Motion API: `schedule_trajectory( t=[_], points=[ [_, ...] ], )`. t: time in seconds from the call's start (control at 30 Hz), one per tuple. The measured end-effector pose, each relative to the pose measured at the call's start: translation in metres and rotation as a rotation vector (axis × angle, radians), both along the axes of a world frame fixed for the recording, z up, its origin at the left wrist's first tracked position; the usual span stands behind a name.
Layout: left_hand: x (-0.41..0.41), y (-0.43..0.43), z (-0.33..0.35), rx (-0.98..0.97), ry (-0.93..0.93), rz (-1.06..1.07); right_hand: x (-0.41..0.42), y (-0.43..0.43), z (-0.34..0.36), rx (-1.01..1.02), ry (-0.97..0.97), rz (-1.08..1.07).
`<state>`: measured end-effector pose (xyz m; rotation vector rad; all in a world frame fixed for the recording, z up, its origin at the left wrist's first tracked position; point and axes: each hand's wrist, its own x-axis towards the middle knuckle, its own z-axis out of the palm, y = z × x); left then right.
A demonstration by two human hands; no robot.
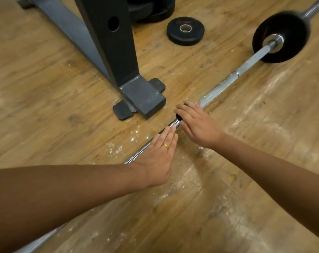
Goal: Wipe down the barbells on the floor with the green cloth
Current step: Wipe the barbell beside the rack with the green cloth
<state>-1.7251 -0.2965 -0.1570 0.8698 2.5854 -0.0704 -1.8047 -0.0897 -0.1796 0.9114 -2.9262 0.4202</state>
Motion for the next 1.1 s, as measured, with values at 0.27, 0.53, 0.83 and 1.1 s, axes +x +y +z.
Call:
schedule_trajectory(
  t=[0.27, 0.53, 0.83, 1.1],
  points=[
    [-0.032, 0.008, 0.032, -0.068, -0.293, -0.039, 0.001, -0.011, 0.042, 0.284, -0.299, -0.058],
    [-0.032, -0.089, 0.01, 0.005, 0.023, -0.43, 0.015, -0.02, 0.046, 0.352, -0.289, -0.144],
    [-0.032, -0.049, -0.007, 0.034, 0.185, -0.503, 0.019, -0.022, 0.054, 0.382, -0.341, -0.163],
    [-0.069, -0.02, 0.014, -0.116, 0.09, -0.463, 0.024, -0.017, 0.054, 0.418, -0.361, -0.163]
  ],
)
